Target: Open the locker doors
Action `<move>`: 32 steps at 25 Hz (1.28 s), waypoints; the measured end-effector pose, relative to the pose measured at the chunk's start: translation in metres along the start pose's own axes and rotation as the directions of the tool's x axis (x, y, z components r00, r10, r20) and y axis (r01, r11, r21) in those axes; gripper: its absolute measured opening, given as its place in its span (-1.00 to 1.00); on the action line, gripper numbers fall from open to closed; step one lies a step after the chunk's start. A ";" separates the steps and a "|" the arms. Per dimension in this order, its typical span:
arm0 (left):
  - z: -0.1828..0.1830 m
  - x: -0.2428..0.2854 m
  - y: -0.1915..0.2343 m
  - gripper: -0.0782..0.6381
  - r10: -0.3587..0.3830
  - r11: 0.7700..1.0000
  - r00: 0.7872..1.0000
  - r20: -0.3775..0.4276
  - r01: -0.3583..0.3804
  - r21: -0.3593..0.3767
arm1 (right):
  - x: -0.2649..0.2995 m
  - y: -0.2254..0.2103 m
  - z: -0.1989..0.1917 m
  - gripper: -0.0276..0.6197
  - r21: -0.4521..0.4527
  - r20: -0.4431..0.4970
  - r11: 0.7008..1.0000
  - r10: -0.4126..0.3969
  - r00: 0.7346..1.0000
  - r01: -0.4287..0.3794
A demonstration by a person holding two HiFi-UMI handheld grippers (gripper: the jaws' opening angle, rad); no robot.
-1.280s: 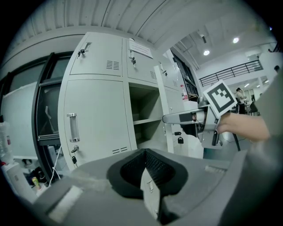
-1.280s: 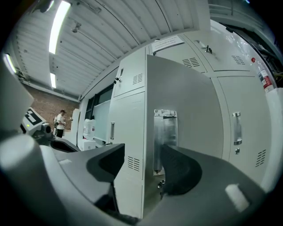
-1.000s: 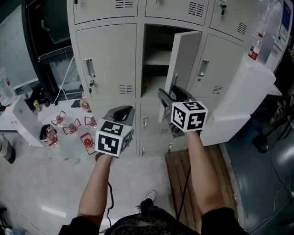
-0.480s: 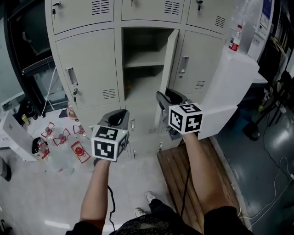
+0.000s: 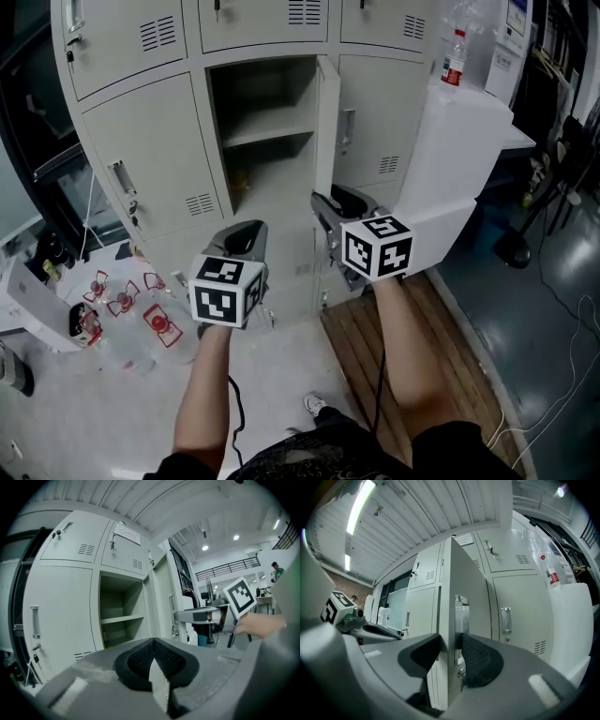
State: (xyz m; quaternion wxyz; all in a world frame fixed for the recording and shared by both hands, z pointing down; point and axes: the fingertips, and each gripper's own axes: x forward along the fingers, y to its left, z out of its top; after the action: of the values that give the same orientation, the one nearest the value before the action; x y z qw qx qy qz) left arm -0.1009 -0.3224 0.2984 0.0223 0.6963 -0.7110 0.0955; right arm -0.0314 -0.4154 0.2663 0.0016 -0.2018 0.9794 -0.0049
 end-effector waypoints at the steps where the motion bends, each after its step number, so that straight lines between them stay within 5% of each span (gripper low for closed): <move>1: 0.002 0.003 -0.002 -0.78 -0.003 1.000 1.000 0.003 0.003 -0.001 | -0.001 -0.001 0.000 -0.46 -0.001 0.001 1.000 -0.001 1.000 0.001; 17: 0.012 0.061 -0.028 -0.78 -0.048 0.999 0.999 0.014 0.049 -0.011 | -0.044 -0.051 0.003 -0.55 0.017 0.080 0.992 -0.125 0.989 0.124; 32: 0.013 0.126 -0.088 -0.78 -0.184 0.983 0.983 0.002 0.184 0.010 | -0.071 -0.118 0.003 -0.64 0.016 0.083 0.970 -0.242 0.967 0.242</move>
State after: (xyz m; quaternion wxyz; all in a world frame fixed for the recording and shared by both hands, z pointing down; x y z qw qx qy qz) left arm -0.0159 -0.4500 0.3154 0.0265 0.7594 -0.6430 0.0957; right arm 0.0808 -0.4959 0.2647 0.0431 -0.3197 0.9465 0.0008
